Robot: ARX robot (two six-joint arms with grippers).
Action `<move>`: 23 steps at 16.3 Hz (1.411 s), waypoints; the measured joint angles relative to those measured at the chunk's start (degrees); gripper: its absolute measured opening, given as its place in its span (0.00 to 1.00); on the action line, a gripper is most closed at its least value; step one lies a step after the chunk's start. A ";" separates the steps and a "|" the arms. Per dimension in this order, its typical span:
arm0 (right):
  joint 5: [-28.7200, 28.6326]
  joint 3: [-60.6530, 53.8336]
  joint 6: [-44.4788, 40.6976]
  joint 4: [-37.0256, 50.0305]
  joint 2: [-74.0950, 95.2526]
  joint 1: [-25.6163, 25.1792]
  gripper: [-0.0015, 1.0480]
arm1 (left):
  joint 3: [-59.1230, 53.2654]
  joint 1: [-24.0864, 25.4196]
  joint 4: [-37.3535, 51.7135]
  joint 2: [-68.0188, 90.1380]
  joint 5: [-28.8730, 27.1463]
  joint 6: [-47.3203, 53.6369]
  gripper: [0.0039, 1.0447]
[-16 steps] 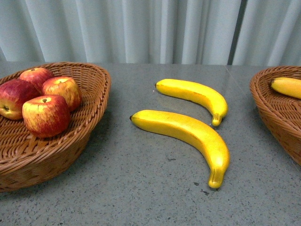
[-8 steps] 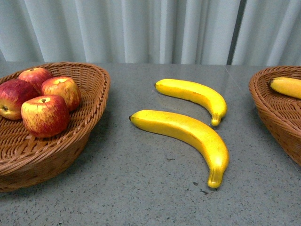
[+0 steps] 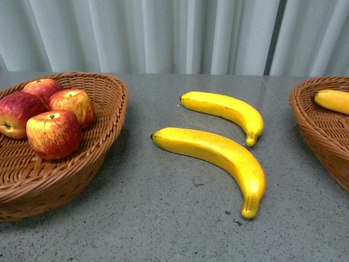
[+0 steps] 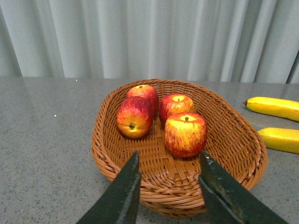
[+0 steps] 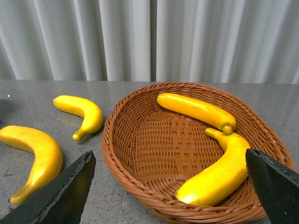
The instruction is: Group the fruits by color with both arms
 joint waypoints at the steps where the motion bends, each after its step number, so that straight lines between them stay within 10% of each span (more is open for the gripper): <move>1: -0.02 0.00 0.00 0.00 0.00 0.00 0.94 | 0.00 0.00 -0.02 0.00 0.00 0.00 0.48; 4: -2.71 0.11 3.23 3.13 3.37 -0.15 0.94 | 0.00 0.00 -0.02 0.00 0.00 -0.02 0.84; 7: -2.58 1.73 6.64 12.24 13.99 0.83 0.94 | 0.00 0.00 0.00 0.00 0.02 0.02 0.95; 14: -4.11 16.81 6.45 41.48 53.13 9.55 0.94 | 0.00 0.00 0.00 0.00 0.00 -0.02 0.94; 16: -5.27 32.48 3.61 38.36 74.27 13.70 0.94 | 0.00 0.00 0.00 0.00 0.00 0.00 0.94; 18: -8.66 59.04 -7.13 16.68 99.91 21.51 0.94 | 0.00 0.00 0.00 0.00 0.00 0.00 0.94; 23: -10.25 60.39 -15.43 5.42 105.15 22.58 0.94 | 0.00 0.00 0.00 0.00 0.02 0.00 0.94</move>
